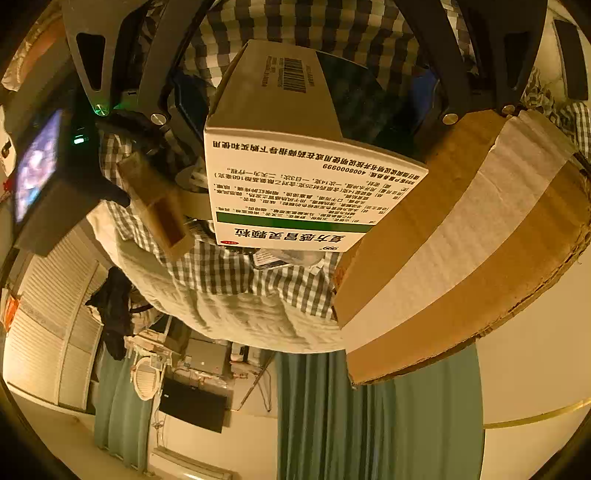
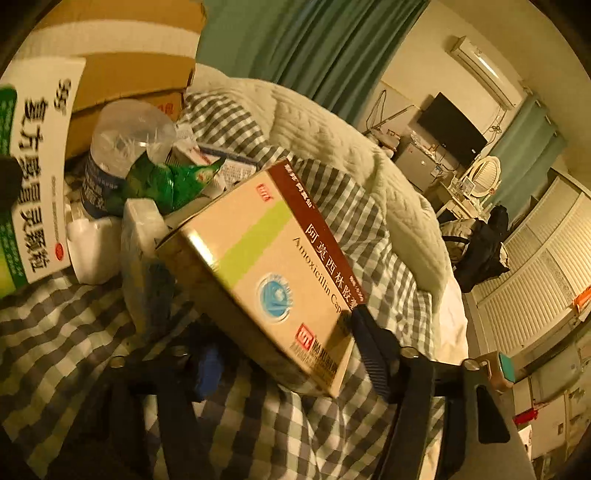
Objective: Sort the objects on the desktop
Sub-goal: 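Carry medicine boxes into the cardboard box with both tools and release them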
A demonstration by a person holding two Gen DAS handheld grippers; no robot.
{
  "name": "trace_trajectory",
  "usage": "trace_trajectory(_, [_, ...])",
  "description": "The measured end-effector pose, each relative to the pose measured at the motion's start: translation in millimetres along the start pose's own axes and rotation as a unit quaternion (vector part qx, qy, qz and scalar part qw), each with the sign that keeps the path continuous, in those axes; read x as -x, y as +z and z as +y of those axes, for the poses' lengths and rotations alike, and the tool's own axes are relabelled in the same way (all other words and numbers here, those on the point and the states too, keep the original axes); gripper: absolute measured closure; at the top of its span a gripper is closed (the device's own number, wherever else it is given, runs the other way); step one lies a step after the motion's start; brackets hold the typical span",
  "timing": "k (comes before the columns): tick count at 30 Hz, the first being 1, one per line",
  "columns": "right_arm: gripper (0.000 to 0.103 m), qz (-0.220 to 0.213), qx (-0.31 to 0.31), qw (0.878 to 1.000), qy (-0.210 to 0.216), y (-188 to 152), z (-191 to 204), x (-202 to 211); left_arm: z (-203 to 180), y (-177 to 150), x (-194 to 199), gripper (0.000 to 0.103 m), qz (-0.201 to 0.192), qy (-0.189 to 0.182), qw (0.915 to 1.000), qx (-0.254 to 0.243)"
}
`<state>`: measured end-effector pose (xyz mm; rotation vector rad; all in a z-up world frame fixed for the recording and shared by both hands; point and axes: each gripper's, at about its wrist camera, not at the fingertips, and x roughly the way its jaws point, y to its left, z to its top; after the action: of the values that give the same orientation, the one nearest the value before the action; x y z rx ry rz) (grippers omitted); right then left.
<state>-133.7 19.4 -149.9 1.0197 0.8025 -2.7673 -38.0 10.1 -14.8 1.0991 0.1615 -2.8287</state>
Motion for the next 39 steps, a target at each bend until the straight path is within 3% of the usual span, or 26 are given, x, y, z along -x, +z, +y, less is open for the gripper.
trace_trajectory(2, [0.063,-0.014,-0.017,1.000,-0.010,2,-9,10,1,0,3,0.014,-0.005,-0.009,0.9999,0.000])
trace_trajectory(8, [0.074,-0.031,-0.079,0.996,0.020,10,-36,42,0,3,19,0.014,-0.032,-0.034,0.9989,-0.005])
trace_trajectory(12, [0.074,-0.033,-0.093,0.995,0.035,14,-40,58,-3,7,34,0.015,-0.057,-0.049,0.9970,-0.021])
trace_trajectory(17, [0.074,-0.012,-0.114,0.992,0.056,11,-43,60,1,11,38,0.015,-0.057,-0.061,0.9964,-0.013])
trace_trajectory(23, [0.074,-0.041,-0.113,0.991,0.054,10,-46,101,2,40,59,0.016,-0.084,-0.079,0.9933,-0.010])
trace_trajectory(26, [0.074,-0.072,-0.105,0.991,0.049,31,-48,135,15,69,84,0.016,-0.117,-0.091,0.9890,0.002])
trace_trajectory(32, [0.074,-0.149,-0.089,0.980,0.099,96,-36,203,72,134,136,0.016,-0.178,-0.074,0.9803,0.044])
trace_trajectory(35, [0.074,-0.170,-0.065,0.977,0.115,136,-13,216,111,156,136,0.016,-0.167,-0.041,0.9836,0.055])
trace_trajectory(39, [0.074,-0.180,-0.056,0.967,0.172,187,22,212,161,151,116,0.016,-0.132,0.022,0.9887,0.069])
